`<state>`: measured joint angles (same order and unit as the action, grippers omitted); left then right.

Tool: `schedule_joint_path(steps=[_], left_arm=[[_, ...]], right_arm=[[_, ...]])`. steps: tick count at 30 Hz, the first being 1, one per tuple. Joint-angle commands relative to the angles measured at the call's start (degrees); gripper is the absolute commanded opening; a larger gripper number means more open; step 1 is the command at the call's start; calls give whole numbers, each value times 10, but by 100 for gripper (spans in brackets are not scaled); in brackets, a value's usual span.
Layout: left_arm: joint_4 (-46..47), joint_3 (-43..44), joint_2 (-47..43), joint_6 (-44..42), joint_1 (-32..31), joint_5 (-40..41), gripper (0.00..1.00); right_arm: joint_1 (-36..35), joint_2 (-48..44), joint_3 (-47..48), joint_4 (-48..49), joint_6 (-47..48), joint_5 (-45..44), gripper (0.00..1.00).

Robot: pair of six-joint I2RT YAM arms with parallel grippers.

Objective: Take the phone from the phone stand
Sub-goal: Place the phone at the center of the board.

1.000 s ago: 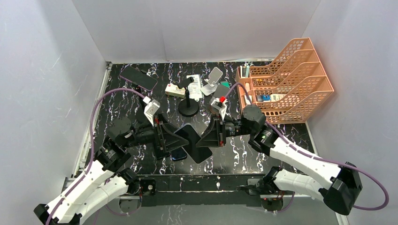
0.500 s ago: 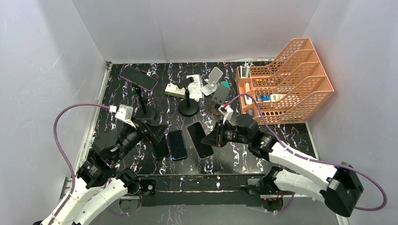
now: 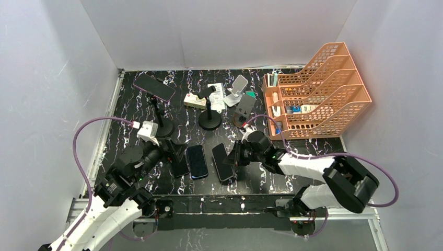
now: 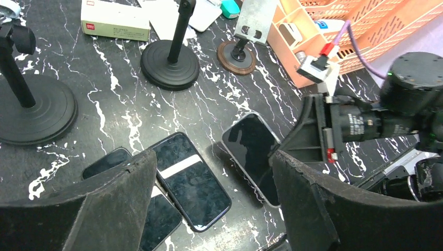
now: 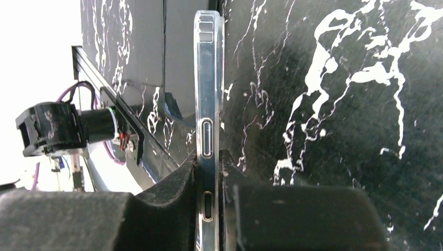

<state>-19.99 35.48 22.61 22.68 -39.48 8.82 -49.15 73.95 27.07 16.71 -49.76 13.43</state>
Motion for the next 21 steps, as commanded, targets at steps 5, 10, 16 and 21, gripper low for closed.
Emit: schedule_joint_path(steps=[5, 10, 16, 21], left_arm=[[5, 2, -3, -14, 2, -19, 78], [5, 4, 7, -18, 1, -28, 78], [5, 3, 3, -19, 1, -31, 78], [6, 3, 1, -19, 1, -31, 78]], right_arm=[[40, 93, 18, 179, -65, 43, 1], [44, 149, 33, 210, -76, 59, 1], [48, 198, 40, 253, -94, 75, 1], [50, 237, 39, 279, -108, 91, 1]])
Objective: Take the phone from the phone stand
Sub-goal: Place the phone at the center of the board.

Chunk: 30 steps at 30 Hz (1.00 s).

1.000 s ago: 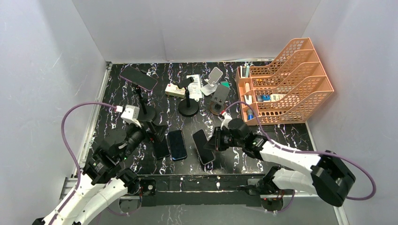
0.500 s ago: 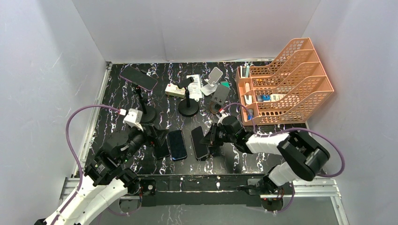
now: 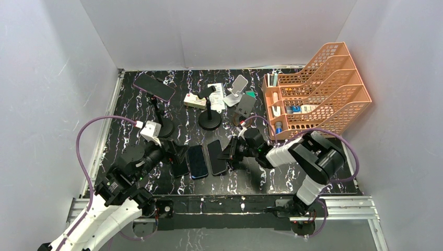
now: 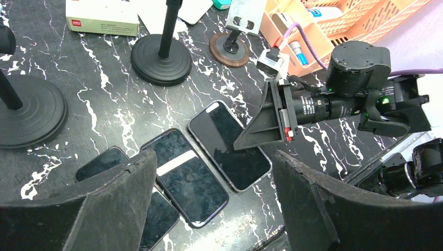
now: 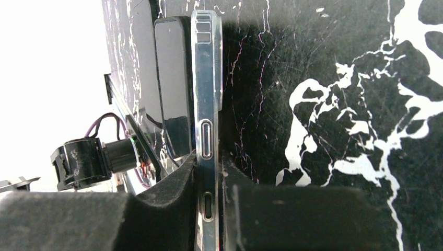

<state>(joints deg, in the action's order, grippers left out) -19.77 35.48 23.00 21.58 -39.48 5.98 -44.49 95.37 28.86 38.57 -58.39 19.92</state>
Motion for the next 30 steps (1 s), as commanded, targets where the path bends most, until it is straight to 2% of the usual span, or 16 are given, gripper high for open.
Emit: schedule_joint_path(steps=[1, 4, 10, 15, 21, 30], left_arm=[[3, 2, -3, -8, 2, -3, 78], [3, 2, 0, -9, 1, -4, 78], [5, 3, 9, -10, 1, -7, 78], [5, 4, 13, -10, 1, -8, 78], [5, 3, 12, -9, 2, -8, 78], [5, 3, 13, -8, 2, -9, 78]], right_arm=[[4, 28, 20, 64, -23, 31, 1], [4, 38, 16, 65, -23, 34, 1], [4, 27, 13, 22, 3, 18, 31], [4, 6, 22, -50, 35, -12, 44], [4, -19, 12, -89, 55, -38, 50], [4, -75, 3, -166, 92, -78, 52]])
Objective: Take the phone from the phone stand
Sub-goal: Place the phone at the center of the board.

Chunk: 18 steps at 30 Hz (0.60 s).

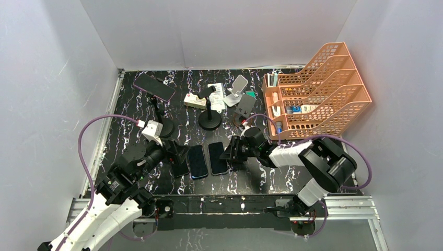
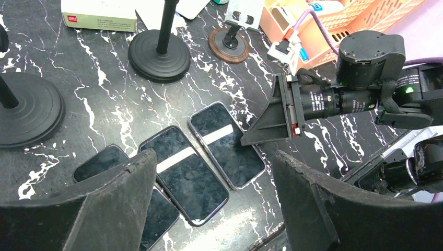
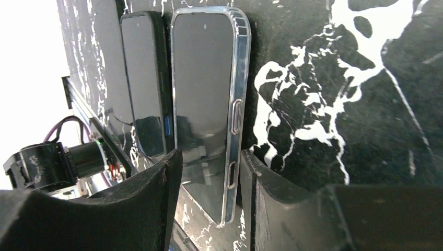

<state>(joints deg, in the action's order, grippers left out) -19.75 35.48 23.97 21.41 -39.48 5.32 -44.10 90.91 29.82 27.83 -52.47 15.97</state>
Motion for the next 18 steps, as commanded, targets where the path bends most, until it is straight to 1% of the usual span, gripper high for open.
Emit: schedule_joint_path(steps=[1, 6, 10, 18], left_arm=[[5, 3, 3, -7, 1, -3, 78], [5, 3, 1, -6, 2, -4, 78], [3, 3, -2, -5, 1, -3, 78], [4, 3, -5, -5, 1, -3, 78]], right_arm=[[0, -36, -8, -64, 36, -42, 53], [-1, -50, -12, -77, 44, -50, 53], [0, -45, -13, -75, 44, -46, 52], [-4, -31, -20, -36, 30, -5, 46]])
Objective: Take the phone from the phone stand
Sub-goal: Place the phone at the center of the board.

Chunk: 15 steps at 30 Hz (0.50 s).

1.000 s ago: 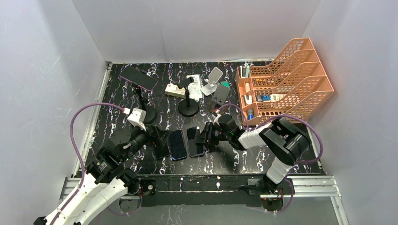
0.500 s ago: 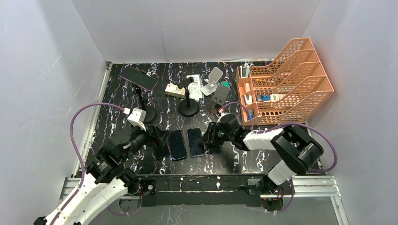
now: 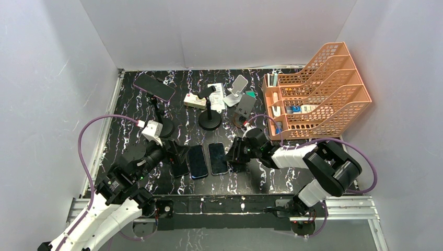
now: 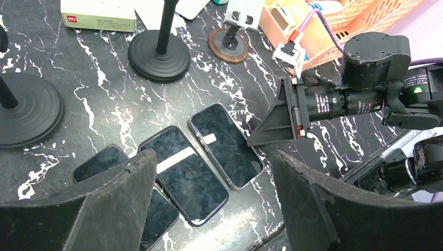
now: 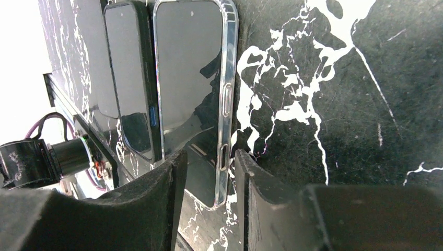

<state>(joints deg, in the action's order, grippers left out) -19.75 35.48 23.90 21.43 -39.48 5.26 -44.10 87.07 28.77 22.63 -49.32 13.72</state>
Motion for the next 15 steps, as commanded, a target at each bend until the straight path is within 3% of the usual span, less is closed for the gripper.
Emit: schedule_joint_path(steps=[1, 15], left_arm=[[4, 3, -4, -5, 2, -3, 78], [4, 3, -10, -5, 2, -3, 78]], right_arm=[[-6, 9, -8, 18, -2, 20, 46], [-19, 20, 3, 57, -34, 58, 45]])
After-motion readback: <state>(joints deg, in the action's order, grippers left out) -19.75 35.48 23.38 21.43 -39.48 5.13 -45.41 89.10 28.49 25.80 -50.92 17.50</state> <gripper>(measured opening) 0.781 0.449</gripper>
